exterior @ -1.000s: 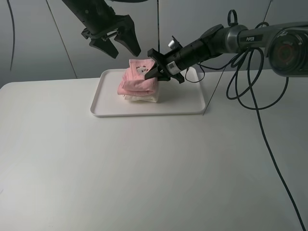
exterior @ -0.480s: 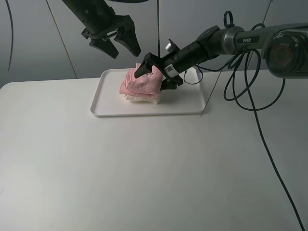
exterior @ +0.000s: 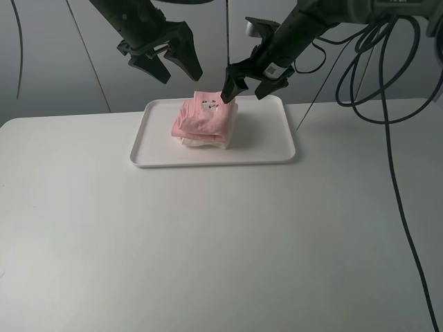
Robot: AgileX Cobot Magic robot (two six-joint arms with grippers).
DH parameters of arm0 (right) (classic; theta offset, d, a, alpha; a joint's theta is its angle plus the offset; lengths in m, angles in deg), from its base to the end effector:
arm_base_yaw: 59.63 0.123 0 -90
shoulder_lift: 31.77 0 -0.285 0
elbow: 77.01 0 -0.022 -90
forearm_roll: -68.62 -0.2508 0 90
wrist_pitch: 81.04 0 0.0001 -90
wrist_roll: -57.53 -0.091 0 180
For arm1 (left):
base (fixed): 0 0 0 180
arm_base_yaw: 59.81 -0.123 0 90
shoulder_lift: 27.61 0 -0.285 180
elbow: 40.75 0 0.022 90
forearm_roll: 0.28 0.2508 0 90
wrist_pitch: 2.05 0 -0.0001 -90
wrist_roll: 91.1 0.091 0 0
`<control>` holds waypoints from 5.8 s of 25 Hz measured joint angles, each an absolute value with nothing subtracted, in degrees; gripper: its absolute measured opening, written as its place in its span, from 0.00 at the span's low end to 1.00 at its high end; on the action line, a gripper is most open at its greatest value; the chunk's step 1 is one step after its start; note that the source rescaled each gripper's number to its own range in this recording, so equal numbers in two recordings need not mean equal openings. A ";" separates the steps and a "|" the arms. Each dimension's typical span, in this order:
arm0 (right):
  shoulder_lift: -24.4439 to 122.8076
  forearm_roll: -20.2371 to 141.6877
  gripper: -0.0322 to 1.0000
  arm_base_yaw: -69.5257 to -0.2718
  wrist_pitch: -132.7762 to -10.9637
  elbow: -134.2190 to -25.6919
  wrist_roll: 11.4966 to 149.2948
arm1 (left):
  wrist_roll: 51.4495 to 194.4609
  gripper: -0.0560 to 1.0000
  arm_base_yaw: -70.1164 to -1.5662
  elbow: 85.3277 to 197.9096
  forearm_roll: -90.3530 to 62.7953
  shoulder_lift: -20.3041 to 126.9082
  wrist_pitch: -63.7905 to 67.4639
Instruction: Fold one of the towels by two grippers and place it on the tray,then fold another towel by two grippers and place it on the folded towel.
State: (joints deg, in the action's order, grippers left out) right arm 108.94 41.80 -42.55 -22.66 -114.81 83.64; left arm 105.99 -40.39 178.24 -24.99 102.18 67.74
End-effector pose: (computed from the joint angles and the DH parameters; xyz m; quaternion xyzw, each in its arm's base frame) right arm 0.4685 0.1806 0.1908 -0.2715 0.9248 0.2015 0.1745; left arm 0.4255 -0.1879 0.2824 0.2646 0.9266 -0.2137 0.1604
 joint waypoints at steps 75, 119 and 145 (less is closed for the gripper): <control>-5.97 54.13 1.00 -42.55 -17.39 -29.43 73.60 | 78.98 0.98 -47.73 91.70 2.91 -19.83 60.69; -24.01 63.57 1.00 -61.10 -18.17 -29.25 61.21 | 76.88 0.98 -65.32 91.59 3.68 -19.83 60.49; -24.01 63.38 1.00 -60.83 -18.17 -29.25 61.21 | 76.88 0.99 -65.32 91.59 3.68 -19.83 60.49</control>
